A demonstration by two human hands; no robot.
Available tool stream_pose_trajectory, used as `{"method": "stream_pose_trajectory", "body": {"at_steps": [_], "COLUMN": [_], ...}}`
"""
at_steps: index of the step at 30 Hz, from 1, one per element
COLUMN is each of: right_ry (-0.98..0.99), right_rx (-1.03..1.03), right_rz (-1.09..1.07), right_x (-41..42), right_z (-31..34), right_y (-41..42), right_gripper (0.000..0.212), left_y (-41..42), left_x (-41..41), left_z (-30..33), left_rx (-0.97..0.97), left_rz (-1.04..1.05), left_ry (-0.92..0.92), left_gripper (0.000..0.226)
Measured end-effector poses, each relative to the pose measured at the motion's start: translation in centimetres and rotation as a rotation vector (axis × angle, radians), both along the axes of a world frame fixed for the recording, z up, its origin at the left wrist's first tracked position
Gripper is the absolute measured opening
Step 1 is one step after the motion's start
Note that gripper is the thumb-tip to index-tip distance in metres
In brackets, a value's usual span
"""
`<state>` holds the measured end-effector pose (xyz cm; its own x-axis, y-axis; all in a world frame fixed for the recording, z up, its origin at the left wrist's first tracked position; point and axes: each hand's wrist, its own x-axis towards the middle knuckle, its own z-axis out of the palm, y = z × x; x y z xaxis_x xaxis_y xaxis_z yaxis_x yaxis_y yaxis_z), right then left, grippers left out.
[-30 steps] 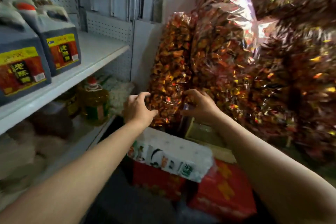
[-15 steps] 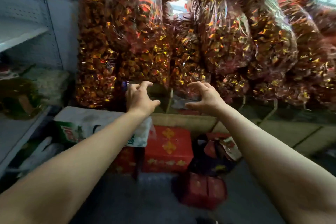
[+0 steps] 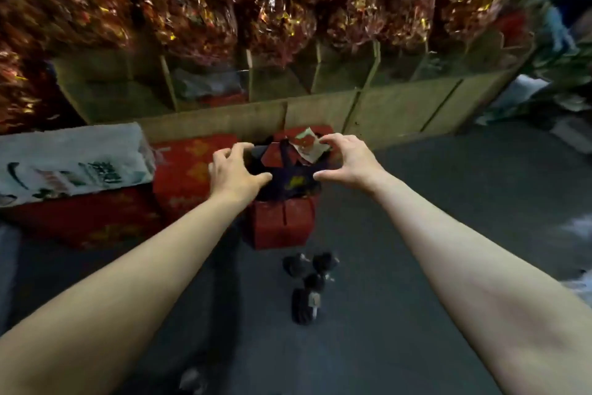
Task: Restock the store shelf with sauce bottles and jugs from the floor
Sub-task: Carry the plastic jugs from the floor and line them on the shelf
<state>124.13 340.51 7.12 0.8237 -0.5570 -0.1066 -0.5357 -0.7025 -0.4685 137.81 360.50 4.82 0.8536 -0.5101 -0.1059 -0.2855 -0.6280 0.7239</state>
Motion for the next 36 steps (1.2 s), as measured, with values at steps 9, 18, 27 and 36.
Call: {"method": "stream_pose_trajectory", "body": {"at_steps": [9,18,27,36], "right_ry": [0.088,0.108,0.18,0.114], "right_rx": [0.191,0.343,0.485,0.534], "right_rz": [-0.297,-0.53,-0.629,-0.663], "right_x": [-12.0,-18.0,-22.7,-23.2], "right_z": [-12.8,-27.8,-47.4,-67.9], "right_y": [0.8,4.7,7.7,7.9], "right_gripper": [0.077,0.076,0.078,0.087], "left_y": [-3.4,-3.1,-3.3,-6.3], "left_x": [-6.9,-10.4,-13.5,-13.6], "left_z": [-10.2,-23.7,-41.1,-61.6], "left_rx": [0.1,0.16,0.281,0.251], "left_rz": [-0.273,-0.432,-0.5,-0.605], "left_ry": [0.142,0.258,0.354,0.392], "left_gripper": [0.063,0.063,0.068,0.069]}}
